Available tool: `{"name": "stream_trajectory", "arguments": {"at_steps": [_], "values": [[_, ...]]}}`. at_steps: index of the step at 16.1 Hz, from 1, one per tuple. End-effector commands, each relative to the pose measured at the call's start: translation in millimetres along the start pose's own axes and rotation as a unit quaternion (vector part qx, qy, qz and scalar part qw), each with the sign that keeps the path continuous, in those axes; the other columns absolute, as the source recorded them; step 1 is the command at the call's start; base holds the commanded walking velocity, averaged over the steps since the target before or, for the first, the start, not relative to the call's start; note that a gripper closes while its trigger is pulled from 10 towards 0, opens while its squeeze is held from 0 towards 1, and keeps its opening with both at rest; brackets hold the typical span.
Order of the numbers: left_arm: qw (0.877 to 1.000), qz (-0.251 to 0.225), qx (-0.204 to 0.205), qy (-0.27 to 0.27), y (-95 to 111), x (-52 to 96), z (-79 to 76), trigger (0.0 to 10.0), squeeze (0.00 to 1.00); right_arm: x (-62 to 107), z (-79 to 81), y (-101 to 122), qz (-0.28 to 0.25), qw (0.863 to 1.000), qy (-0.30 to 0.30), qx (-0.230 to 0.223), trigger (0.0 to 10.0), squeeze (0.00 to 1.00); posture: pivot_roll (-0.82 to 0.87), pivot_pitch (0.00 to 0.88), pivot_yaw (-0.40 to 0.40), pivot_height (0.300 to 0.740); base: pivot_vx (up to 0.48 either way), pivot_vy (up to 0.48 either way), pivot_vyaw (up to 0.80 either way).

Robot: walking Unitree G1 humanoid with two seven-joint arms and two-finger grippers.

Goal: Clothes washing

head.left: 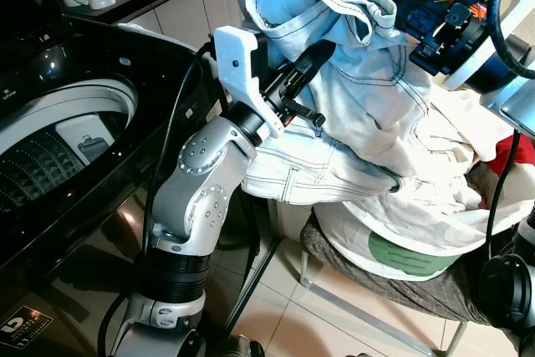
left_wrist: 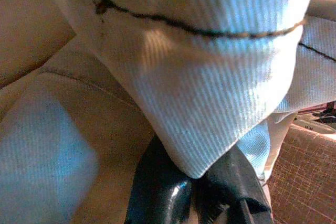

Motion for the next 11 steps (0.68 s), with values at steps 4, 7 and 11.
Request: {"name": "stream_trajectory", "arguments": {"at_steps": [4, 7, 11], "values": [[0.999, 0.005, -0.011, 0.031, 0.5, 4.2, 13.7, 0.0, 0.00, 0.5, 13.5, 9.9, -0.023, 0.999, 0.028, 0.022, 0.0, 0.00, -0.08, 0.000, 0.107, 0.740, 0.000, 0.000, 0.00], [0.999, 0.005, -0.011, 0.031, 0.5, 4.2, 13.7, 0.0, 0.00, 0.5, 13.5, 9.9, -0.023, 0.999, 0.028, 0.022, 0.0, 0.00, -0.08, 0.000, 0.107, 0.740, 0.000, 0.000, 0.00], [0.948, -0.064, -0.236, 0.204, 124.9, -12.6, 122.5, 0.0, 0.00, -3.5, 17.1, -8.8, 0.001, 0.996, 0.001, 0.091, 10.0, 0.00, -0.08, 0.000, 0.125, 0.740, 0.000, 0.000, 0.00]]}}
Point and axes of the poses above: a point about 5 cm out from each wrist's last joint towards the gripper, its own x axis pointing back from the gripper into the wrist, its own y axis along the axis of the wrist's last joint, z = x × y, the point moved 2 cm from there along -x, pointing out of the wrist towards the gripper, and after that the axes turned 1 degree about -x, right-handed, at the moved point
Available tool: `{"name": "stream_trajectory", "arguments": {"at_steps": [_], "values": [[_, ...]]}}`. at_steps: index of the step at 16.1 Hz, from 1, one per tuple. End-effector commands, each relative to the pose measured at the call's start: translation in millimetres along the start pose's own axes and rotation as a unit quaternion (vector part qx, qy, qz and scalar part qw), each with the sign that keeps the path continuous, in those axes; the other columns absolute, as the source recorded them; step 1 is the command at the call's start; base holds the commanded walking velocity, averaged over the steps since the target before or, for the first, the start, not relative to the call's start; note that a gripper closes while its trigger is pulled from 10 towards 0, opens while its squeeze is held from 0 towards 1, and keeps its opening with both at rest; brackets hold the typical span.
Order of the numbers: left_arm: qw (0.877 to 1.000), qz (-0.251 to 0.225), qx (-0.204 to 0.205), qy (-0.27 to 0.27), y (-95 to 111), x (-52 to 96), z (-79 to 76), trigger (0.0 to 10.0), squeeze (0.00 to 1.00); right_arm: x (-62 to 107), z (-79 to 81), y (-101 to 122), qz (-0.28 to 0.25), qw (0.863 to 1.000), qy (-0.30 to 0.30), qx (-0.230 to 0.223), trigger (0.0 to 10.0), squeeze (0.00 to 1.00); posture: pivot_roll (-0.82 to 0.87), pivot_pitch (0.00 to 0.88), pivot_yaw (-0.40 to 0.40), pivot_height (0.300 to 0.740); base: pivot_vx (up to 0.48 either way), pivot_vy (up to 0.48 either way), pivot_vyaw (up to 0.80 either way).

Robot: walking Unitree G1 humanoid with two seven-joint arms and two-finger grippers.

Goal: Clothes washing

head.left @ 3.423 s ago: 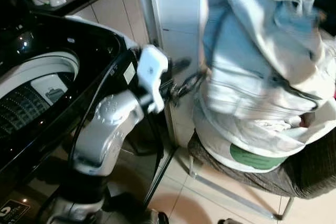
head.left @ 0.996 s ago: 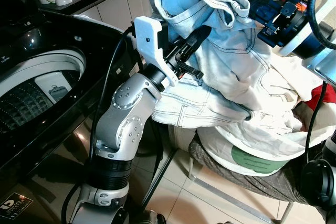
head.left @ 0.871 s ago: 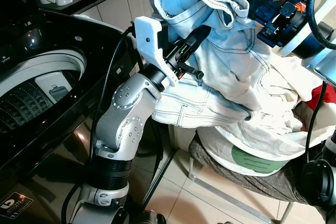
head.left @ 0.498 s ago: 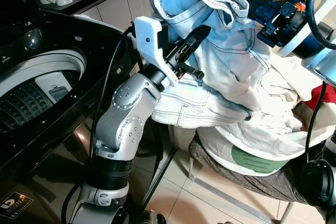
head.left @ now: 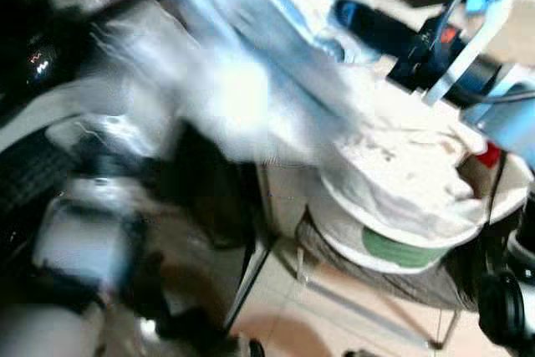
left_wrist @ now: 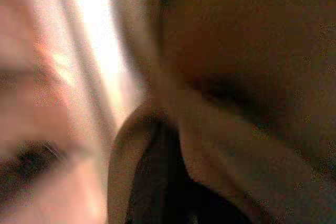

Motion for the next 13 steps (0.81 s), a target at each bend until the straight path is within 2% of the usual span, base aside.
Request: {"name": "stream_trajectory", "arguments": {"at_steps": [1, 2, 4, 7, 9, 10, 13], "values": [[0.999, 0.017, 0.032, 0.017, -18.6, 13.4, -1.8, 0.0, 0.00, 0.6, 6.2, 9.2, -0.017, 1.000, 0.009, 0.025, 10.0, 0.00, -0.08, 0.000, 0.124, 0.740, 0.000, 0.000, 0.00], [0.997, 0.021, 0.064, -0.031, -22.3, 18.5, -22.7, 0.0, 0.00, 0.3, 4.9, 10.3, -0.021, 0.999, 0.005, 0.025, 10.0, 0.00, -0.08, 0.000, 0.122, 0.740, 0.000, 0.000, 0.00], [0.994, 0.029, 0.080, -0.073, -26.6, 24.1, -40.7, 0.0, 0.00, -0.4, 4.1, 11.1, -0.024, 0.999, 0.005, 0.023, 10.0, 0.00, -0.08, 0.000, 0.117, 0.740, 0.000, 0.000, 0.00], [0.995, 0.028, 0.069, -0.062, -30.0, 22.2, -33.1, 0.0, 0.00, -1.6, 3.4, 10.0, -0.028, 0.999, 0.007, 0.031, 10.0, 0.00, -0.07, 0.000, 0.115, 0.740, 0.000, 0.000, 0.00], [0.993, 0.028, 0.077, -0.082, -26.4, 25.7, -40.7, 0.0, 0.00, -2.0, 3.4, 8.9, -0.024, 0.999, 0.010, 0.031, 10.0, 0.00, -0.07, 0.000, 0.116, 0.740, 0.000, 0.000, 0.00], [0.993, 0.031, 0.082, -0.085, -27.1, 28.0, -44.7, 0.0, 0.00, -2.2, 3.2, 7.5, -0.021, 0.999, 0.012, 0.024, 10.0, 1.00, -0.07, 0.000, 0.117, 0.740, 0.000, 0.000, 0.00], [0.994, 0.039, 0.075, -0.065, -31.2, 27.2, -37.4, 0.0, 0.00, -1.7, 3.1, 4.8, -0.018, 1.000, 0.014, 0.017, 10.0, 1.00, -0.07, 0.000, 0.120, 0.740, 0.000, 0.000, 0.00]]}}
Point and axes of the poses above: a point about 5 cm out from each wrist's last joint towards the gripper, its own x axis pointing back from the gripper into the wrist, its own y axis along the axis of the wrist's last joint, z = x × y, the point moved 2 cm from there along -x, pointing out of the wrist towards the gripper, and after that the axes turned 1 degree about -x, right-handed, at the moved point
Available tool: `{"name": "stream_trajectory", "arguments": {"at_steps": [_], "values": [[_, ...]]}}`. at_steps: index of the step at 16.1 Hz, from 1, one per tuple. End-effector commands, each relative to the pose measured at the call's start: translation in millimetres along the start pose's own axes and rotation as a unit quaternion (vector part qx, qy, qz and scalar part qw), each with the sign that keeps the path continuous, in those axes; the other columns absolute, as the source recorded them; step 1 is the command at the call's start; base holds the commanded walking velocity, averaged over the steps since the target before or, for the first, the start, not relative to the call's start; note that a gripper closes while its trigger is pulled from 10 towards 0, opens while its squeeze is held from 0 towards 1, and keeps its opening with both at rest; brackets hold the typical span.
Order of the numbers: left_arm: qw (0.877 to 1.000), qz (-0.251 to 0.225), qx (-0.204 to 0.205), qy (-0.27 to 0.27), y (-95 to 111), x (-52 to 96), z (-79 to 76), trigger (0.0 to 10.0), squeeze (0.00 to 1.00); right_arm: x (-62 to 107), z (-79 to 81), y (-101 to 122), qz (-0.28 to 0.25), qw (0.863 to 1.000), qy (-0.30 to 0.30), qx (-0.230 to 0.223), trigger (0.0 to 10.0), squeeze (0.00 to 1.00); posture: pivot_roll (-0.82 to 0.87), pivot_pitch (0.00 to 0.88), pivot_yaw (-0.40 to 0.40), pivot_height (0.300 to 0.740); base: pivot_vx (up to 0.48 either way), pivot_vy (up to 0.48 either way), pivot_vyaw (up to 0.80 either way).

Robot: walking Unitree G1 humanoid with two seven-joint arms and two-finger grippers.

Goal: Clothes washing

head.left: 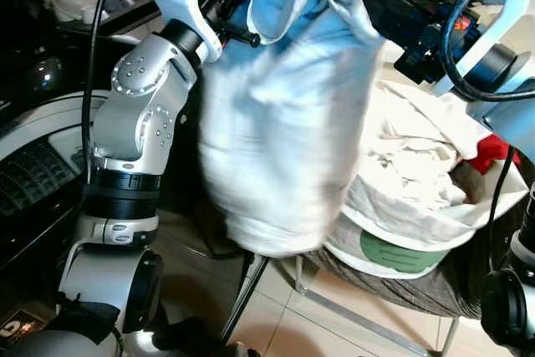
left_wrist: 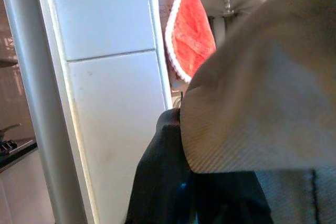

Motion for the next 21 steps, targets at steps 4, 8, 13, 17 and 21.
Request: {"name": "stream_trajectory", "arguments": {"at_steps": [4, 8, 13, 17, 21], "values": [[0.999, 0.024, -0.020, 0.017, -3.1, 2.8, 8.3, 0.0, 0.00, 4.3, 5.5, -4.9, 0.016, 1.000, 0.014, 0.003, 10.0, 1.00, -0.08, 0.000, 0.127, 0.740, 0.000, 0.000, 0.00], [0.987, 0.116, -0.089, 0.072, -27.9, 8.3, 36.7, 0.0, 0.00, 25.4, 29.9, -31.1, 0.103, 0.989, 0.085, 0.057, 10.0, 0.00, -0.07, 0.000, 0.127, 0.740, 0.000, 0.000, 0.00], [0.914, 0.107, -0.299, 0.251, 48.6, 9.8, 134.7, 0.0, 0.00, 30.8, 9.1, -24.7, 0.052, 0.995, -0.008, 0.087, 10.0, 0.00, -0.08, 0.000, 0.132, 0.740, 0.000, 0.000, 0.00], [0.708, 0.086, -0.589, 0.380, 164.1, 34.3, 176.5, 0.0, 0.00, 29.6, 11.8, -28.7, 0.055, 0.995, -0.002, 0.083, 10.0, 0.00, -0.08, 0.000, 0.135, 0.740, 0.000, 0.000, 0.00], [0.647, 0.201, -0.629, 0.380, 139.3, 60.5, 204.7, 0.0, 0.00, 24.9, 13.9, -37.2, 0.056, 0.996, -0.002, 0.076, 10.0, 0.00, -0.07, 0.000, 0.123, 0.740, 0.000, 0.000, 0.00]]}}
Point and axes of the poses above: a point about 5 cm out from each wrist's last joint towards the gripper, its own x axis pointing back from the gripper into the wrist, its own y axis along the axis of the wrist's last joint, z = x × y, the point moved 2 cm from there along -x, pointing out of the wrist towards the gripper, and after that the axes turned 1 degree about -x, right-handed, at the moved point
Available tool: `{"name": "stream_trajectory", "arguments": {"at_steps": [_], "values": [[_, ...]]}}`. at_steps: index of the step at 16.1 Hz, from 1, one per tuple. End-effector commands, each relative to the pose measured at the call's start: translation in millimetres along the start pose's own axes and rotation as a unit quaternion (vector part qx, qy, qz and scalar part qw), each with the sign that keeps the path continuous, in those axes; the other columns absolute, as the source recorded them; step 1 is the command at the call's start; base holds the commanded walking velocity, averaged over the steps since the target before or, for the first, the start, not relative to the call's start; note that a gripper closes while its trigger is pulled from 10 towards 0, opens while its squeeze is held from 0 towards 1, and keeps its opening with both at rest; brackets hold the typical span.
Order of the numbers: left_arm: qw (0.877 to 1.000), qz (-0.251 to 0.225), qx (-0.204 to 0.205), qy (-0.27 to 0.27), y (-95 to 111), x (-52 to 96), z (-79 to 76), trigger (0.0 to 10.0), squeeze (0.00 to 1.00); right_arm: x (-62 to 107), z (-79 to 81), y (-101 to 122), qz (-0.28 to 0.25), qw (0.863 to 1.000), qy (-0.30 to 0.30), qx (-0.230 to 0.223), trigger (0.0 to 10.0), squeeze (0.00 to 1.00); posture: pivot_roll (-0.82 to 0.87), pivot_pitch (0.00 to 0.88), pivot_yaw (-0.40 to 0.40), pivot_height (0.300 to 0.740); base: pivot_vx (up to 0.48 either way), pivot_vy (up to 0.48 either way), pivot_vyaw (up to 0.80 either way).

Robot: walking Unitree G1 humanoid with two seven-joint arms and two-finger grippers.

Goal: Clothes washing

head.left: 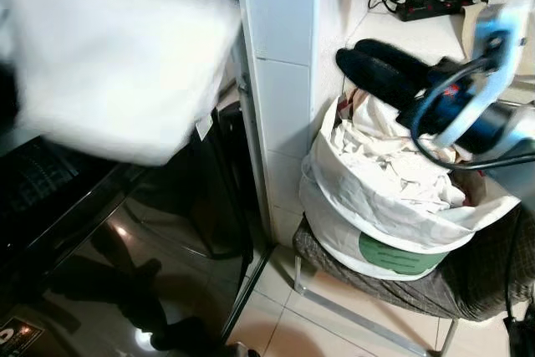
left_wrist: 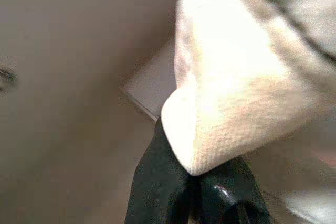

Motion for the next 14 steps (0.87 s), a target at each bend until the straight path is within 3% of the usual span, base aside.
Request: {"name": "stream_trajectory", "arguments": {"at_steps": [1, 2, 3, 4, 5, 7, 8, 9, 11, 14], "values": [[0.998, 0.026, -0.007, -0.064, -12.8, 6.6, -30.7, 0.0, 0.00, -3.1, 3.6, -4.4, 0.005, 1.000, 0.004, 0.001, 10.0, 0.00, -0.07, 0.000, 0.122, 0.740, 0.000, 0.000, 0.00], [0.989, 0.059, 0.005, -0.136, -25.0, 18.3, -66.6, 0.0, 0.00, -5.4, 5.0, -7.2, 0.012, 1.000, 0.005, 0.003, 10.0, 0.00, -0.07, 0.000, 0.118, 0.740, 0.000, 0.000, 0.00], [0.984, 0.073, 0.005, -0.161, -29.7, 23.6, -79.2, 0.0, 0.00, -5.9, 5.4, -7.8, 0.013, 1.000, 0.006, 0.003, 10.0, 0.00, -0.07, 0.000, 0.118, 0.740, 0.000, 0.000, 0.00], [0.965, 0.117, 0.006, -0.234, -44.8, 42.1, -114.0, 10.0, 0.00, -6.5, 6.8, -8.9, 0.017, 1.000, 0.007, 0.003, 10.0, 0.00, -0.07, 0.000, 0.117, 0.740, 0.000, 0.000, 0.00], [0.953, 0.144, 0.007, -0.268, -54.7, 54.3, -131.5, 10.0, 0.00, -6.9, 8.0, -9.5, 0.019, 1.000, 0.009, 0.003, 10.0, 0.00, -0.08, 0.000, 0.120, 0.740, 0.000, 0.000, 0.00], [0.932, 0.180, 0.037, -0.313, -65.6, 68.3, -147.9, 10.0, 0.00, -5.7, 11.1, -11.2, 0.025, 1.000, 0.013, 0.004, 10.0, 0.00, -0.09, 0.000, 0.123, 0.740, 0.000, 0.000, 0.00], [0.922, 0.193, 0.055, -0.331, -67.7, 72.1, -151.9, 10.0, 1.00, -4.9, 12.7, -12.4, 0.028, 0.999, 0.016, 0.005, 10.0, 0.00, -0.09, 0.000, 0.125, 0.740, 0.000, 0.000, 0.00], [0.916, 0.198, 0.063, -0.343, -68.1, 74.3, -154.3, 10.0, 1.00, -4.5, 13.1, -13.1, 0.030, 0.999, 0.016, 0.005, 10.0, 0.00, -0.09, 0.000, 0.125, 0.740, 0.000, 0.000, 0.00], [0.892, 0.209, 0.080, -0.393, -67.0, 80.9, -161.3, 10.0, 1.00, -4.3, 14.7, -18.2, 0.041, 0.999, 0.018, 0.002, 10.0, 0.00, -0.09, 0.000, 0.124, 0.740, 0.000, 0.000, 0.00], [0.879, 0.209, 0.098, -0.417, -64.8, 82.9, -163.2, 10.0, 1.00, -4.8, 14.9, -20.5, 0.045, 0.999, 0.018, 0.001, 10.0, 0.00, -0.09, 0.000, 0.124, 0.740, 0.000, 0.000, 0.00]]}}
Point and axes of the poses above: a point about 5 cm out from each wrist's last joint towards the gripper, its own x axis pointing back from the gripper into the wrist, its own y axis along the axis of the wrist's last joint, z = x × y, the point moved 2 cm from there along -x, pointing out of the wrist towards the gripper, and after that the axes turned 1 degree about -x, right-handed, at the moved point
